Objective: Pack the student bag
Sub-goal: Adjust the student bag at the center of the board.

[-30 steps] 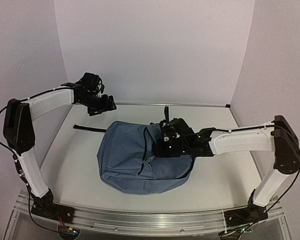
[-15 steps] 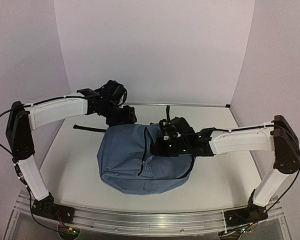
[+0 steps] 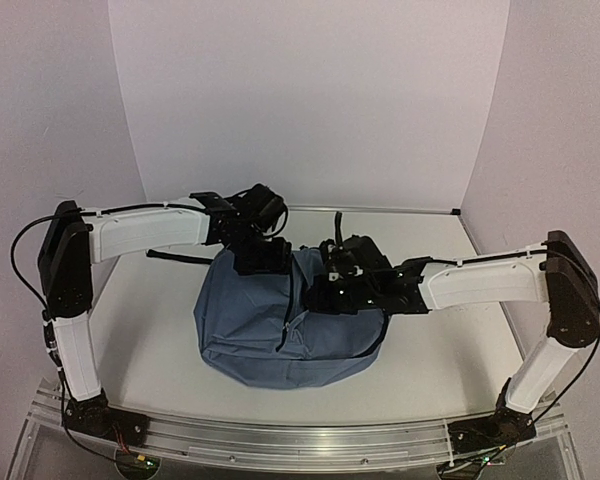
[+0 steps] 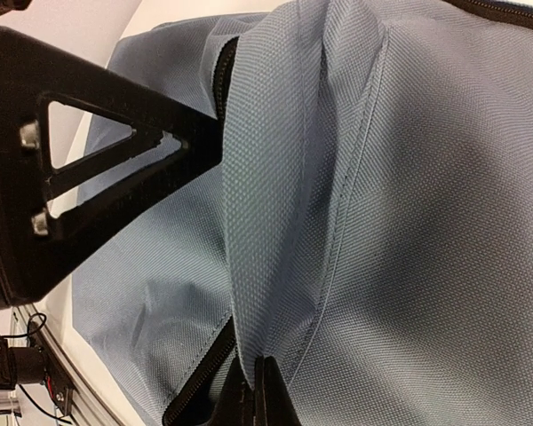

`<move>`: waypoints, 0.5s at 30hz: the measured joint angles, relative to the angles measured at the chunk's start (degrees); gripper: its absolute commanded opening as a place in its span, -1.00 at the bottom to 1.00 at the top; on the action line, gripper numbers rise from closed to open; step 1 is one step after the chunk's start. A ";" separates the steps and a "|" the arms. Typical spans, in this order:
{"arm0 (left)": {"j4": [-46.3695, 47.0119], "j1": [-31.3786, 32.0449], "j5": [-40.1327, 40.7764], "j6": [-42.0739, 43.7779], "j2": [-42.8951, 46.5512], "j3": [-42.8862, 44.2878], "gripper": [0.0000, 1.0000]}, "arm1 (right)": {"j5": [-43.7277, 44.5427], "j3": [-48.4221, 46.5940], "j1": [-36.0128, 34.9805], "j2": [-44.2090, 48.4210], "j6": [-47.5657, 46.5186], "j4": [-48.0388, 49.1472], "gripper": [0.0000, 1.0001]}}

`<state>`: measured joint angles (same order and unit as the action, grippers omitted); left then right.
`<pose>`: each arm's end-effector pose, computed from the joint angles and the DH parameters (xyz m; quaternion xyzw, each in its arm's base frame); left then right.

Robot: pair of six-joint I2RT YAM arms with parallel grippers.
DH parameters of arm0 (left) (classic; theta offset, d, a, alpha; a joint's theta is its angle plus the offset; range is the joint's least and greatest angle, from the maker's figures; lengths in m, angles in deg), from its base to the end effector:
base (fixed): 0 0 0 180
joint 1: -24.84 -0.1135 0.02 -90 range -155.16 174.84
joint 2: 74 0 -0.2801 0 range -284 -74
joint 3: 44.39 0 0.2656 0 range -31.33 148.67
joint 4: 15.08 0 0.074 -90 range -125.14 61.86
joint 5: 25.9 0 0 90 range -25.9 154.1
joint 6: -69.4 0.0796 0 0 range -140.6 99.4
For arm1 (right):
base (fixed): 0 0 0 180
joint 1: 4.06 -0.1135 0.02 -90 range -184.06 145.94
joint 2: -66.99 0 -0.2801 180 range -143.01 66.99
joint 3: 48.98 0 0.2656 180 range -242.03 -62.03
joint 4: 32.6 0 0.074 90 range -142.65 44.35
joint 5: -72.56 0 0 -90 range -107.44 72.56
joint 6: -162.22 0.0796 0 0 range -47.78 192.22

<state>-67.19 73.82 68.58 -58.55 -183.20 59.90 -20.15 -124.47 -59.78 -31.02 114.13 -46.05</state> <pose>0.3067 -0.3431 0.2266 0.0810 0.9548 -0.1679 0.2316 0.2383 0.3563 0.1990 -0.1177 0.8829 0.3556 0.2832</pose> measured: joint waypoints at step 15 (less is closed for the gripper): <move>-4.75 1.08 3.40 -0.54 -6.91 7.75 -0.13 | -0.42 0.12 0.20 -0.02 0.21 0.23 -1.00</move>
<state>-71.94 74.91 71.98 -59.09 -190.11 67.65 -20.57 -124.35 -59.58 -31.03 114.34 -45.82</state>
